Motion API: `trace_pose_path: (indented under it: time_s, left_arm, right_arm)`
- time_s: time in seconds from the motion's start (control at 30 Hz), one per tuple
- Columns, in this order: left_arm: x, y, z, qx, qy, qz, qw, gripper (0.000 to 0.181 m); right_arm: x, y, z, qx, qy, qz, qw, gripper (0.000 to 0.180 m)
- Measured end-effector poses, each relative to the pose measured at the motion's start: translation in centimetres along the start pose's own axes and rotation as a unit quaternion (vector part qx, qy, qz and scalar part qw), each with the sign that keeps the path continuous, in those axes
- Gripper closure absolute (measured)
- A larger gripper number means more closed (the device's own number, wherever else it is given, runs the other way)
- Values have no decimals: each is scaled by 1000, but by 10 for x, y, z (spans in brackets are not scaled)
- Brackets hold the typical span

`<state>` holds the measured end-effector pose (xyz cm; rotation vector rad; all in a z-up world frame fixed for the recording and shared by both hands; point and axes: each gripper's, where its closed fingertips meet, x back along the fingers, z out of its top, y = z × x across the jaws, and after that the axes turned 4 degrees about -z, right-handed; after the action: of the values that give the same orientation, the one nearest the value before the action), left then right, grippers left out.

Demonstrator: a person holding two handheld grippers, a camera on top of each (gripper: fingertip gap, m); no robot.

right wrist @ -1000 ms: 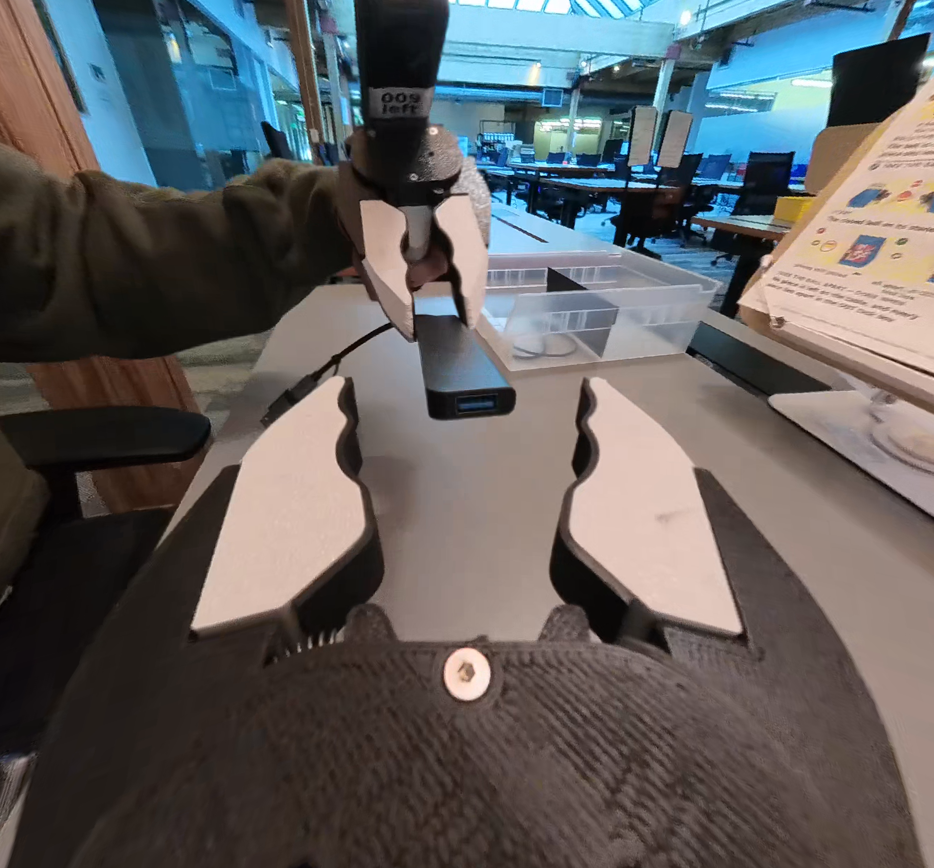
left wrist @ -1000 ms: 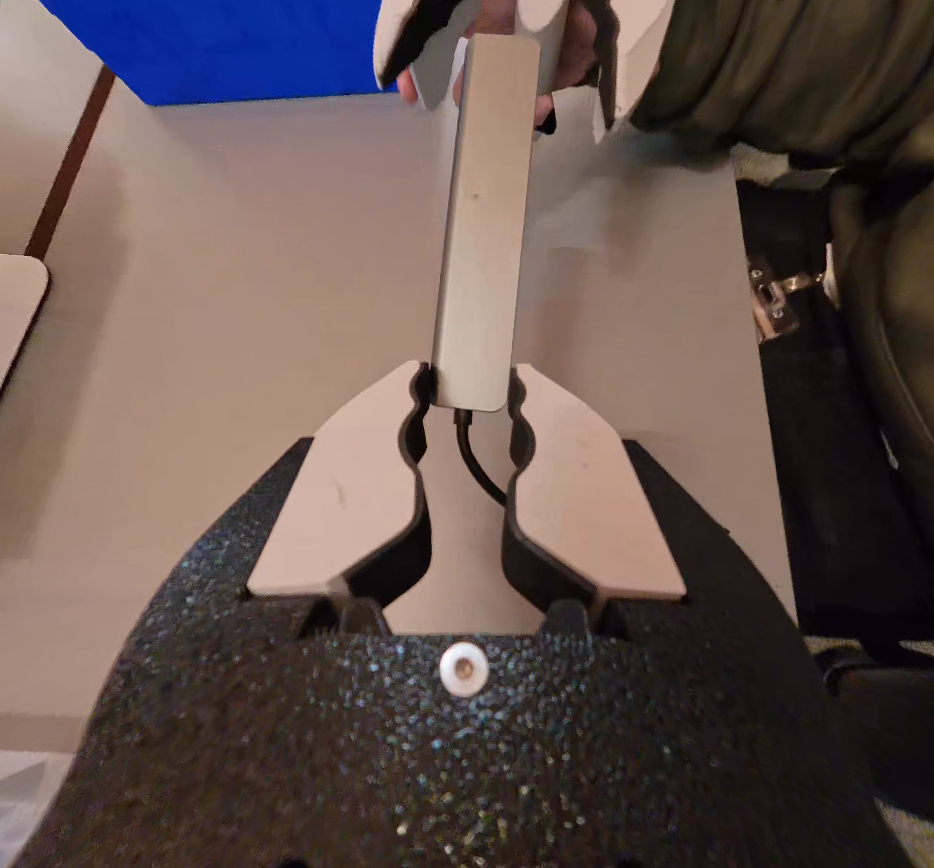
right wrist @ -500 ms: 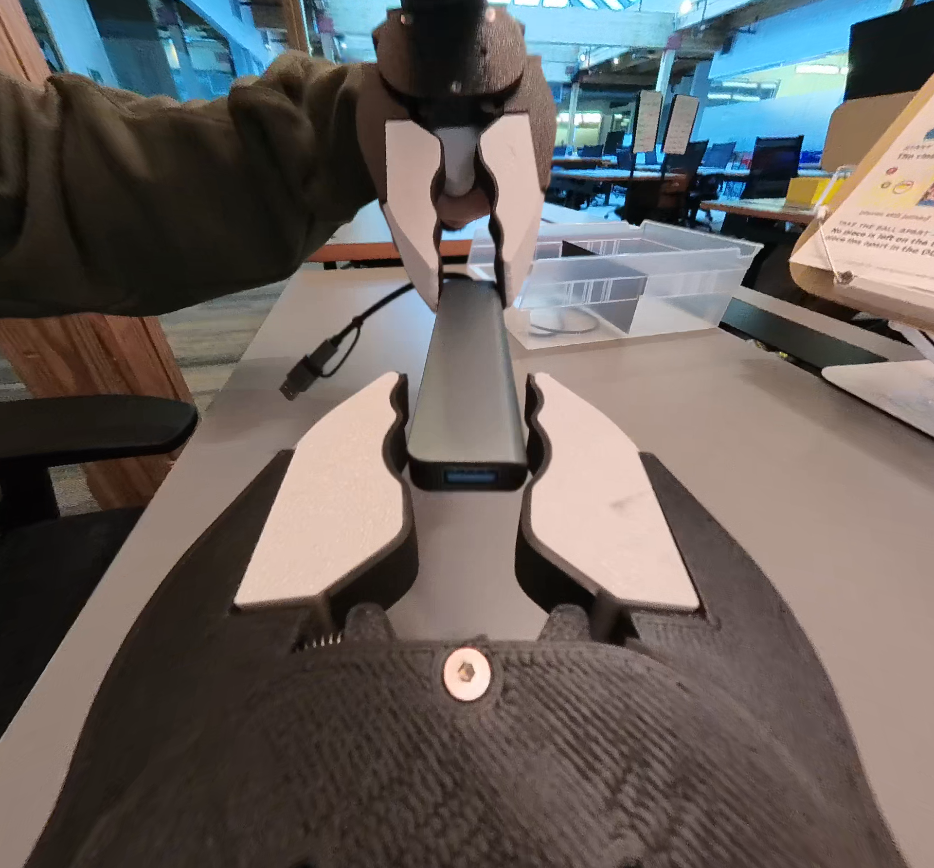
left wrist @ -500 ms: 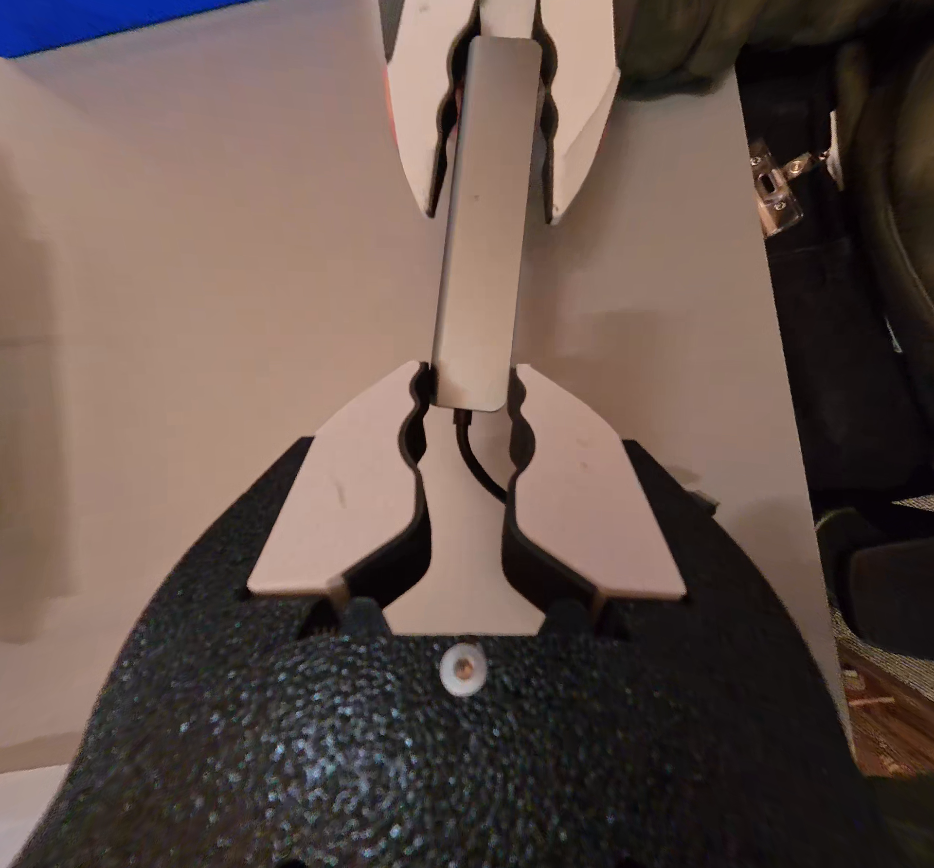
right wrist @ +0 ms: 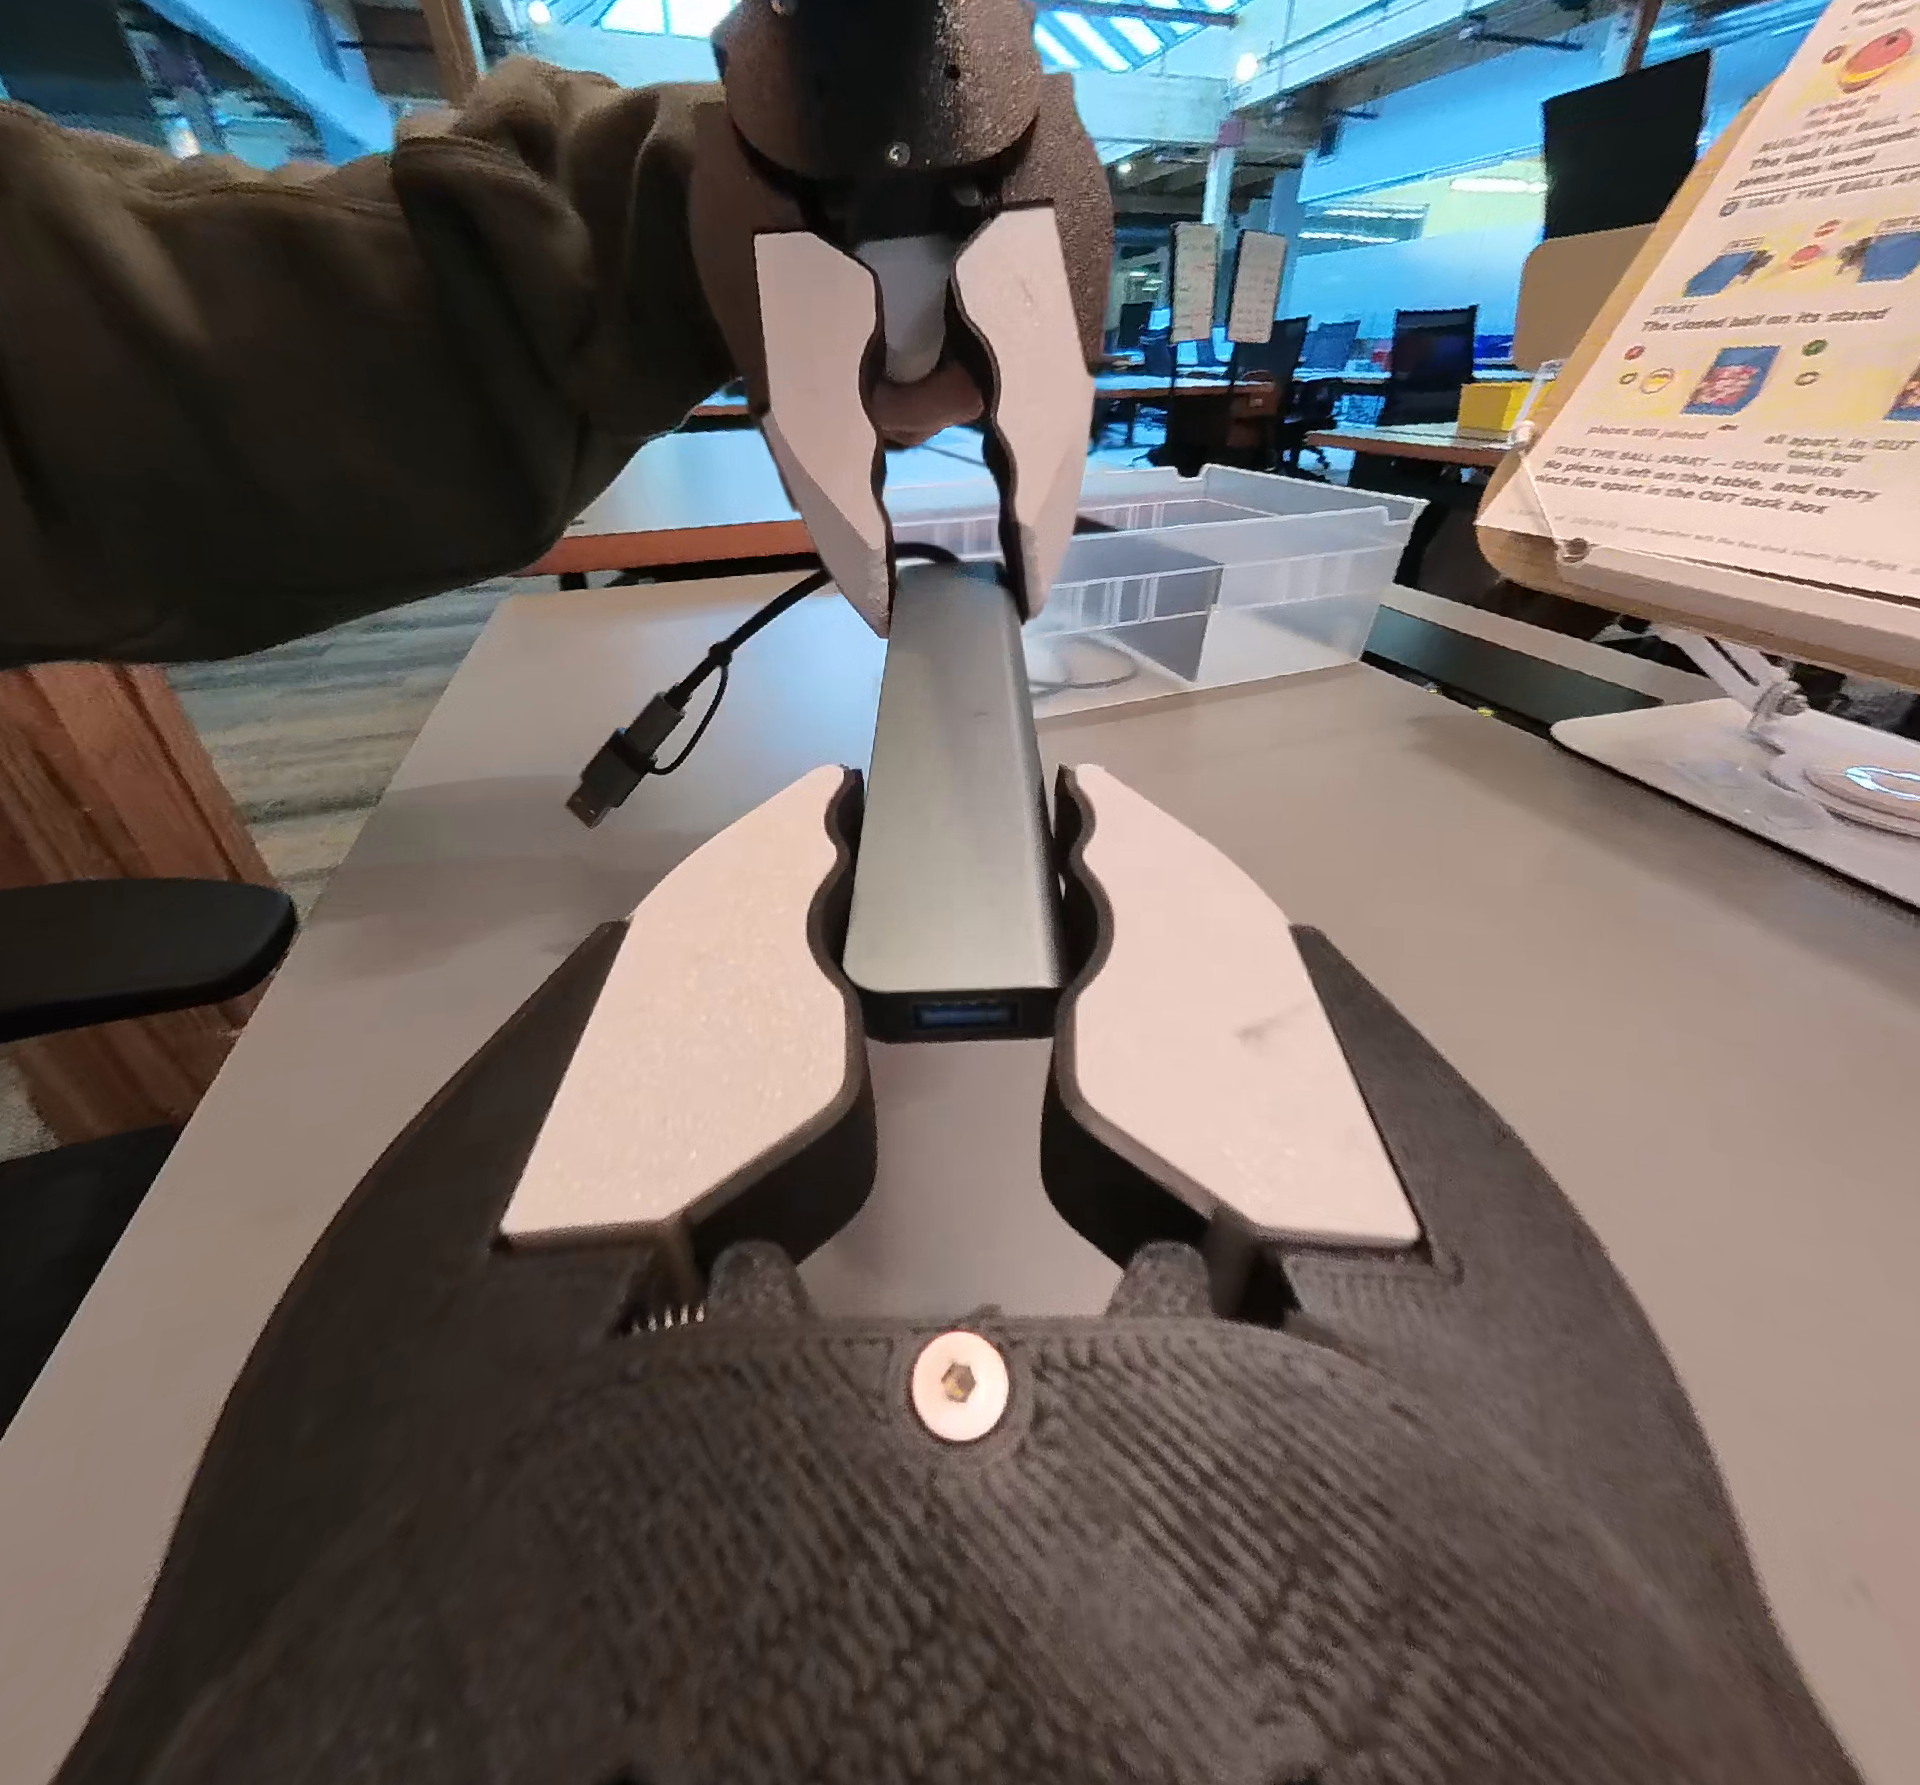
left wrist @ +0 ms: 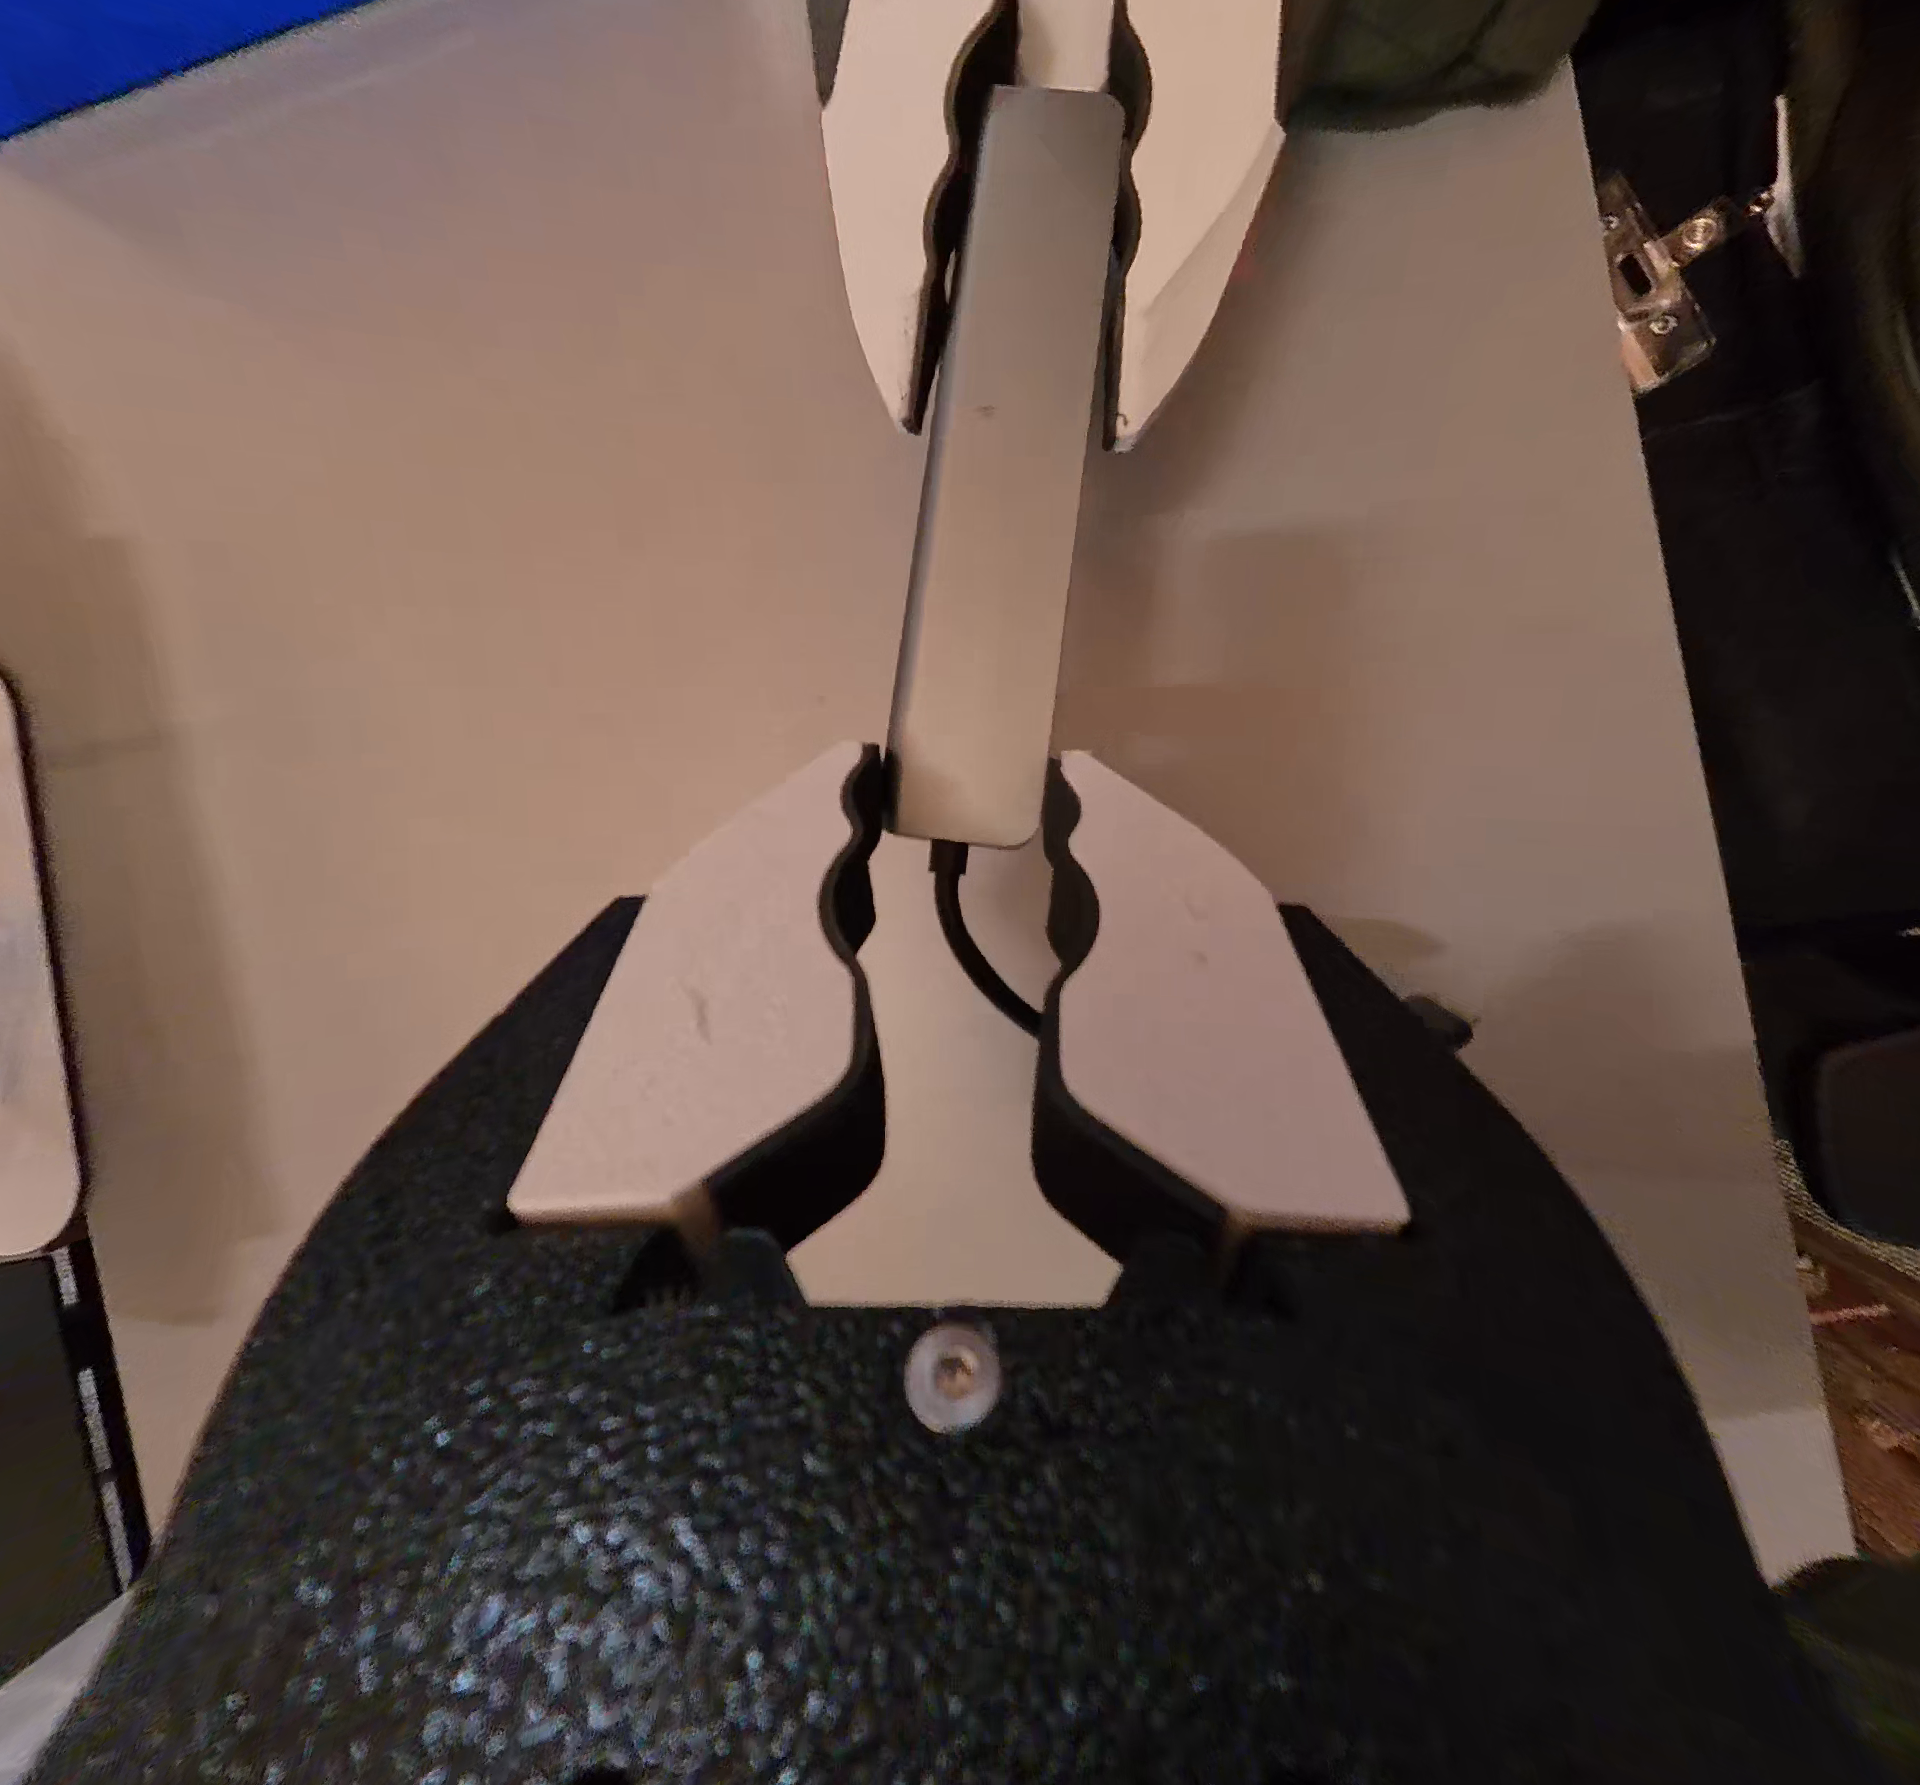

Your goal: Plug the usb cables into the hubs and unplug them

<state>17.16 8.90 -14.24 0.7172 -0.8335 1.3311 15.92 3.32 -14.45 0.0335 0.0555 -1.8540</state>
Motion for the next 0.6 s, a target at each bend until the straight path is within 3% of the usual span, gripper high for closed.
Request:
trace_pose_path:
  time_s: [0.03,0.27,0.4,0.5,0.6]
  left_arm:
    - [0,-3,1,-1,7,5,1000,152]
    - [-1,-29,13,43,84,68,993,149]
    - [12,-48,20,89,159,143,973,145]
    - [42,-66,23,140,217,260,930,143]
    - [72,-57,34,213,305,331,867,141]
  right_arm:
    - [0,2,1,0,5,-12,1000,144]
    - [13,20,13,-31,62,-78,995,145]
    - [21,32,14,-48,82,-106,990,145]
    - [26,40,13,-42,83,-131,987,145]
    - [28,46,13,-31,85,-154,984,145]
